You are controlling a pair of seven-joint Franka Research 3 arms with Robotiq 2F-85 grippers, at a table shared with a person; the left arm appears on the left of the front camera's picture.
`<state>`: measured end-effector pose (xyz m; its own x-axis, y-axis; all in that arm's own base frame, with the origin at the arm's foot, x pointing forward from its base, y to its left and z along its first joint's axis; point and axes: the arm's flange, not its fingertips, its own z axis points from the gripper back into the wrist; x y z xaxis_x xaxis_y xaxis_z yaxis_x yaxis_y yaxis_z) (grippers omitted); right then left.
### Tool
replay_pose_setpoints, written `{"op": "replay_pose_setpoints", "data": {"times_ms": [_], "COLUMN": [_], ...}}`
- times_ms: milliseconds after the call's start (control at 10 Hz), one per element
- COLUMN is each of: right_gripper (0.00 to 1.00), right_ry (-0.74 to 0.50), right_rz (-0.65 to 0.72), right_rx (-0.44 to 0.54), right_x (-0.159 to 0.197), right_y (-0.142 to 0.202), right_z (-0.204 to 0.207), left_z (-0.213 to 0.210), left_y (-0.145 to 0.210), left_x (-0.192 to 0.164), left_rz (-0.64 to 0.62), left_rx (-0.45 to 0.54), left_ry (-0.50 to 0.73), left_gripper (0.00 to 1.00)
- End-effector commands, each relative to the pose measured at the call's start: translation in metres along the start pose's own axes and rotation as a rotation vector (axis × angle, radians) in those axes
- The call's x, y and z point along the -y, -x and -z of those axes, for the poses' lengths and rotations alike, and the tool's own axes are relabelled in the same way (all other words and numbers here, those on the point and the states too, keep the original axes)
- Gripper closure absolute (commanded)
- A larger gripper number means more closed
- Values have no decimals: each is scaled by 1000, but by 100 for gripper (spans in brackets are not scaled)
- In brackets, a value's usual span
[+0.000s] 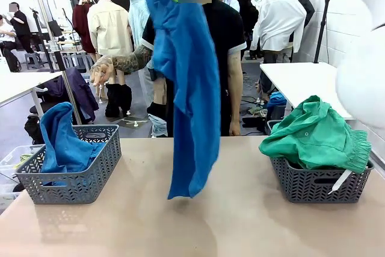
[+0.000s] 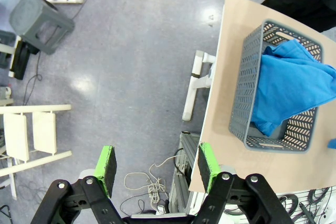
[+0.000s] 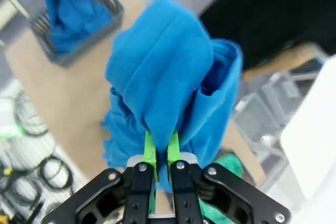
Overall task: Sort the tops and bottoms.
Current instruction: Sort the clothes according to human instructions.
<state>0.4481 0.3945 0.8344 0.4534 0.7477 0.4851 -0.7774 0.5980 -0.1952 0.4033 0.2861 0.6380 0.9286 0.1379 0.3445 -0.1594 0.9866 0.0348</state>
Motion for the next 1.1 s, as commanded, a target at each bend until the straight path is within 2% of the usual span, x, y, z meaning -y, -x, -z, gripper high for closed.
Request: {"op": "replay_pose_setpoints", "data": {"times_ms": [0, 200, 400, 500, 600, 1000], "right_gripper": [100, 100, 100, 100, 100, 100], "right_ry": [-48, -74, -95, -104, -84, -84], "right_rz": [-78, -127, -136, -96, -129, -129], "right_rx": [52, 119, 139, 164, 144, 144], "right_x": [26, 16, 10, 17, -43, -43], "right_y": [-165, -231, -259, -240, -39, -39], "right_z": [-23, -16, -17, -25, 45, 45], "left_z": [-1, -1, -1, -1, -1, -1], "left_y": [3, 3, 3, 3, 3, 3], "left_x": [1, 1, 1, 1, 1, 1], "left_rz": [-6, -6, -6, -6, -6, -6], "left_rx": [-4, -4, -4, -4, -4, -4], "left_ry": [-18, -18, -18, -18, -18, -18], "left_gripper": [19, 19, 19, 19, 19, 19]}}
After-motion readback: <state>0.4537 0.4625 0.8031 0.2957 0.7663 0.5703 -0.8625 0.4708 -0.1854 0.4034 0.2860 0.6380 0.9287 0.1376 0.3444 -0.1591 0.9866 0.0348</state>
